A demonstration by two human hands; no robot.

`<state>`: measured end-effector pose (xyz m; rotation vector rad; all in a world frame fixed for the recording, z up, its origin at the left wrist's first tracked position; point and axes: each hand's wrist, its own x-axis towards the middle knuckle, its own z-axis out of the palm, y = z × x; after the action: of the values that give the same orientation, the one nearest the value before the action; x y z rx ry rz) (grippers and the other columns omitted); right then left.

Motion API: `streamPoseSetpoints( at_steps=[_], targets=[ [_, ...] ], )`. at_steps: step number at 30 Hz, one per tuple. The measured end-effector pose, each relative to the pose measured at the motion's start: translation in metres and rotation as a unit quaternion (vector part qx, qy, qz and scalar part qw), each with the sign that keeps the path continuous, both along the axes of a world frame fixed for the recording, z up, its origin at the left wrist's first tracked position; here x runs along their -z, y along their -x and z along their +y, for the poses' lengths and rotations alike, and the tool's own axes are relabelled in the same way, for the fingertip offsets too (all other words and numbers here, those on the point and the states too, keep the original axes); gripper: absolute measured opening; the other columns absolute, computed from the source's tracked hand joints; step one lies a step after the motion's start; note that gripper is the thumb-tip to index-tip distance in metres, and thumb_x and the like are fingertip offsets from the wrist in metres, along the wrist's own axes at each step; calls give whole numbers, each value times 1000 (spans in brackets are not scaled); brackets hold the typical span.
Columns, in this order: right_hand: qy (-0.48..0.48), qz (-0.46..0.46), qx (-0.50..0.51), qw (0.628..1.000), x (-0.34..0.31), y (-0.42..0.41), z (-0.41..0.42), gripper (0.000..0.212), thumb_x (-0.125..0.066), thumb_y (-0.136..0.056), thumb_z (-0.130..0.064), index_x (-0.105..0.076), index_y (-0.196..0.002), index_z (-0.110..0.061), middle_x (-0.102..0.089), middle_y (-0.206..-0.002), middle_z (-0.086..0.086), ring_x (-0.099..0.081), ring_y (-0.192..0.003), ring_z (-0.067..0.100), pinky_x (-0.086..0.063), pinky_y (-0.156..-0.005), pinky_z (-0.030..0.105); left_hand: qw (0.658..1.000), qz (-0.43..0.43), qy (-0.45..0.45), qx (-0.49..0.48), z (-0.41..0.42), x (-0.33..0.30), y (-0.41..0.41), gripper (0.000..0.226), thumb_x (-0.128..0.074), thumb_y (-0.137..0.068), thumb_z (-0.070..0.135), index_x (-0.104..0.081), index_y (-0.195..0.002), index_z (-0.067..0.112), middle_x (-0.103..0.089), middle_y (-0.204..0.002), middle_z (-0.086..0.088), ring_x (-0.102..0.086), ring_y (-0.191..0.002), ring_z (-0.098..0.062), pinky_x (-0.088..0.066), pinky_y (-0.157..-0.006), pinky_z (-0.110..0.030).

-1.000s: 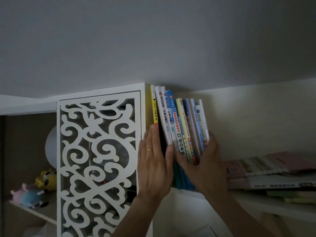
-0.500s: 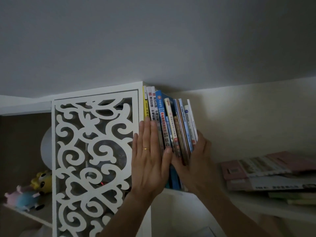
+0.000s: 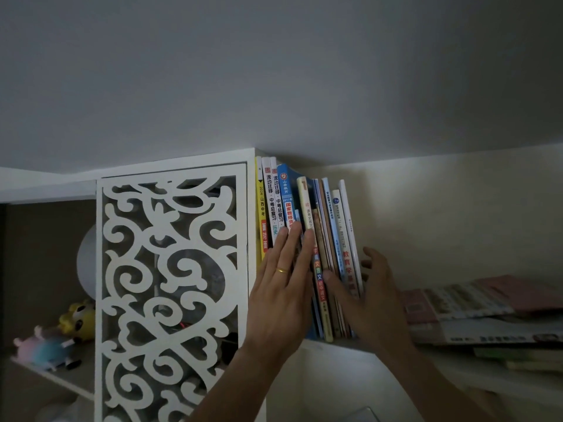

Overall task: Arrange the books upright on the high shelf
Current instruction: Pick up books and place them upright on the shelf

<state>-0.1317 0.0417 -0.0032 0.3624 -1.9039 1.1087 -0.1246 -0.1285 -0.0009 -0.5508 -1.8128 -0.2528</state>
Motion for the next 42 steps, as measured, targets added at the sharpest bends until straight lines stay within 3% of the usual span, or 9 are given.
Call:
streamPoseSetpoints(
  at_steps=[7,17,20,24,27,30,36,39,42],
  targets=[
    [-10,27,-34,999,2,-2,-1,87,-62,-80,-73,-28,-150,-32,-51,-135,-11,-60,-113,8,-59,-90,37,998,-9,8,-62,6,-7,-2,57,-27,-107,54,-16,-162,37,-9,-170,-10,-7,-157,-28,-31,-120,-56],
    [-43,32,-10,998,3,-2,-4,73,-54,-92,-59,-22,-149,-25,-45,-124,-19,-57,-96,0,-48,-73,11,997,17,-54,-57,22,-5,-4,48,-49,-103,41,-63,-132,6,-33,-162,-15,-24,-154,-28,-33,-119,-51],
    [-29,29,-31,999,2,-2,-2,72,-54,-93,-58,-25,-148,-23,-47,-129,-16,-57,-104,2,-50,-78,14,991,5,-60,-119,36,-9,-12,65,-26,-106,51,-68,-124,6,-34,-161,-18,-27,-152,-35,-33,-117,-56],
    [-9,27,-63,998,2,-3,1,64,-48,-94,-57,-28,-146,-25,-56,-132,-8,-62,-105,3,-57,-81,21,989,-23,-117,-91,42,-10,-26,39,-49,-104,39,-64,-125,11,-42,-154,-9,-29,-150,-17,-38,-118,-39],
    [-41,18,-61,997,4,0,1,73,-45,-92,-68,-23,-148,-27,-57,-130,-8,-66,-104,8,-61,-80,32,974,15,-223,-46,30,-6,-60,19,-51,-102,25,-57,-113,10,-62,-115,-4,-55,-97,-2,-48,-71,-13],
    [-125,17,16,992,3,-3,-6,86,-17,-88,-84,-12,-153,-28,-48,-134,0,-62,-106,17,-61,-78,44,950,45,-305,-41,14,-2,-91,12,-36,-108,28,-43,-112,19,-50,-61,15,-39,-40,-1,-32,-37,-17],
    [-102,-41,-35,993,-2,-13,-7,85,-18,-87,-87,-7,-155,-38,-42,-142,-1,-56,-122,18,-56,-93,52,927,100,-352,-80,4,14,-138,23,-46,-104,26,-54,-119,11,-45,-59,10,-38,-42,-7,-35,-50,-11],
    [10,21,-45,999,-6,-48,-5,61,-34,-99,-69,-35,-148,-32,-45,-132,-15,-49,-114,-6,-46,-97,19,933,104,-336,-72,15,22,-153,18,-52,-101,25,-56,-114,13,-42,-54,11,-33,-39,1,-32,-53,-8],
    [160,132,-102,973,-9,-108,0,37,-52,-96,-51,-59,-113,-19,-65,-100,-15,-61,-91,-9,-42,-69,1,950,54,-308,-20,41,16,-149,17,-52,-99,32,-55,-113,23,-44,-49,13,-33,-30,-4,-25,-36,-10]
  ],
)
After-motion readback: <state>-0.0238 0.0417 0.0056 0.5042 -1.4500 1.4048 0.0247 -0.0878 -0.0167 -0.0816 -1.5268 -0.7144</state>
